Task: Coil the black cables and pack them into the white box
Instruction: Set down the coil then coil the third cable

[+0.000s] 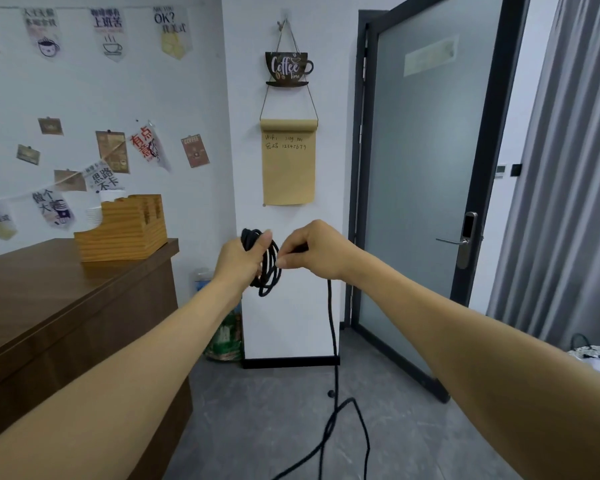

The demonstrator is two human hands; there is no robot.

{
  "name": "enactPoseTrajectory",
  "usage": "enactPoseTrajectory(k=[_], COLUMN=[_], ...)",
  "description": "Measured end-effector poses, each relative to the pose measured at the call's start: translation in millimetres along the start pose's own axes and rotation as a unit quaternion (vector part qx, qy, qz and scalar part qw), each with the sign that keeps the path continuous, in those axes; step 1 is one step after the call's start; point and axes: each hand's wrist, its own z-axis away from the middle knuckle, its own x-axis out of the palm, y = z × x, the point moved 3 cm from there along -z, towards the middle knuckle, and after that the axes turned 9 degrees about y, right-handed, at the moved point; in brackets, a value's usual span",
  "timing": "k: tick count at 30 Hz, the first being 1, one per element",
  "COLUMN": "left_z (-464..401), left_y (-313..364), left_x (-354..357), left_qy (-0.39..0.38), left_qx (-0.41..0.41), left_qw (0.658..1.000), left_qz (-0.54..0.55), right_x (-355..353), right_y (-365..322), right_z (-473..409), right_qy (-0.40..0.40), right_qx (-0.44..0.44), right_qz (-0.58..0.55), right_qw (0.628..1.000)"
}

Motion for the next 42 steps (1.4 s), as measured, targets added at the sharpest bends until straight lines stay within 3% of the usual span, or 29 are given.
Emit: enactPoseTrajectory(k=[8,19,23,27,36,42], left_z=[20,33,34,27,-5,-23], left_y=[5,14,11,2,-10,-17], left_x=[17,22,18,8,-42,-56], left_qy=[-0.108,-0.199,-0.226,-0.185,-0.011,0.087], left_qx=[-0.067,-0.048,-0.040,-0.066,-0.091,-0.084], left_qw=[0.990,0.972,0.969,0.976,0.988,0.988], left_qz=[0.063,0.113,0.097,0.098,0.126,0.093], right_x=[-7,-16,-13,-11,-39,-40], right_y=[11,24,33,52,104,107], right_z=[-4,-4,0,8,35,39], right_qy=[0.055,0.125,0.090,0.073,0.145,0.174], right_qx=[0.052,0.108,0.142,0.178,0.244,0.212], right_qz=[-0.124,-0.136,-0.139,-0.177,-0.115,-0.021], right_qw=[0.989,0.977,0.976,0.965,0.952,0.961])
